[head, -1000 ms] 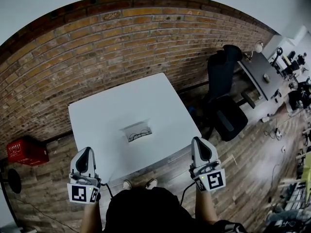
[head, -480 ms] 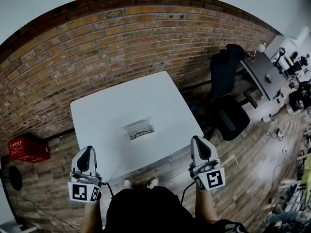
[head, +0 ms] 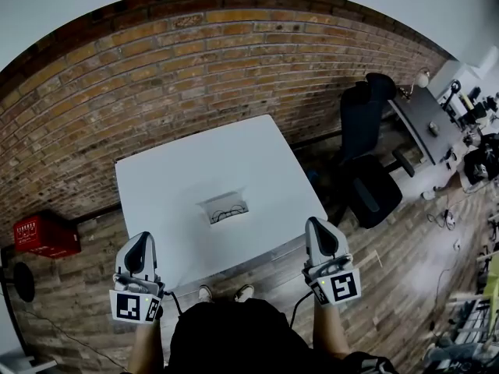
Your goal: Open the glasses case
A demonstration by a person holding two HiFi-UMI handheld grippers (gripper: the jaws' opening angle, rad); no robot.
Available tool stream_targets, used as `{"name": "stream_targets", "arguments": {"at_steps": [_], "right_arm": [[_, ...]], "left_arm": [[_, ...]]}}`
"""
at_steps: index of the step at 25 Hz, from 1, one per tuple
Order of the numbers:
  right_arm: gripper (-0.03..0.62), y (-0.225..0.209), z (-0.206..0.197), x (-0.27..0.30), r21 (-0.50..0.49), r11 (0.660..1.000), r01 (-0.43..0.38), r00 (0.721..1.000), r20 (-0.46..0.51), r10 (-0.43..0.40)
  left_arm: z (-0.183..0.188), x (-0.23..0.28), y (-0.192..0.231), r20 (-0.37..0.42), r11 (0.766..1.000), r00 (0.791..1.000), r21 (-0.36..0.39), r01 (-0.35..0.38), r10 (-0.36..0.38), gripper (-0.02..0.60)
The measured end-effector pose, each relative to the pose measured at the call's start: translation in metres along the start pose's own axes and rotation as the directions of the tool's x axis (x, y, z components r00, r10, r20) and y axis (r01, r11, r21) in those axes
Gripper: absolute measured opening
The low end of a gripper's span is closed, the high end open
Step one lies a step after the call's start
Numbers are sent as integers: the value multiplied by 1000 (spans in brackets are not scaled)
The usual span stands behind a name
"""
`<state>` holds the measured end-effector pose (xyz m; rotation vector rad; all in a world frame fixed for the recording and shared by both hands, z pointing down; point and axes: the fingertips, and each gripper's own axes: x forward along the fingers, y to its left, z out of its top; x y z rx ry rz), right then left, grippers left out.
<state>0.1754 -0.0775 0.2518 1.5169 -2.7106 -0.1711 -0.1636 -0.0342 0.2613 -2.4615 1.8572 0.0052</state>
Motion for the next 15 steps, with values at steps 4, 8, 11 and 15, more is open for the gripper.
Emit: {"name": "stream_targets", "arguments": {"at_steps": [4, 8, 11, 15], "right_arm": [[5, 1, 0, 1, -3, 1000, -5, 1000, 6, 5], [5, -1, 0, 0, 8, 1000, 2, 1000, 12, -2], [5, 0, -2, 0, 7, 1000, -1, 1000, 11, 1], [5, 1, -1, 0, 6, 1000, -3, 1000, 7, 3]], "left_arm": [[0, 1, -2, -1, 1000, 1000, 0, 2, -2, 6], [-1, 2, -4, -2, 1000, 1000, -1, 4, -4, 6], [-2, 1, -3, -3, 1000, 1000, -1, 2, -2, 6], [-1, 2, -3, -1, 1000, 1000, -1, 2, -2, 6]]}}
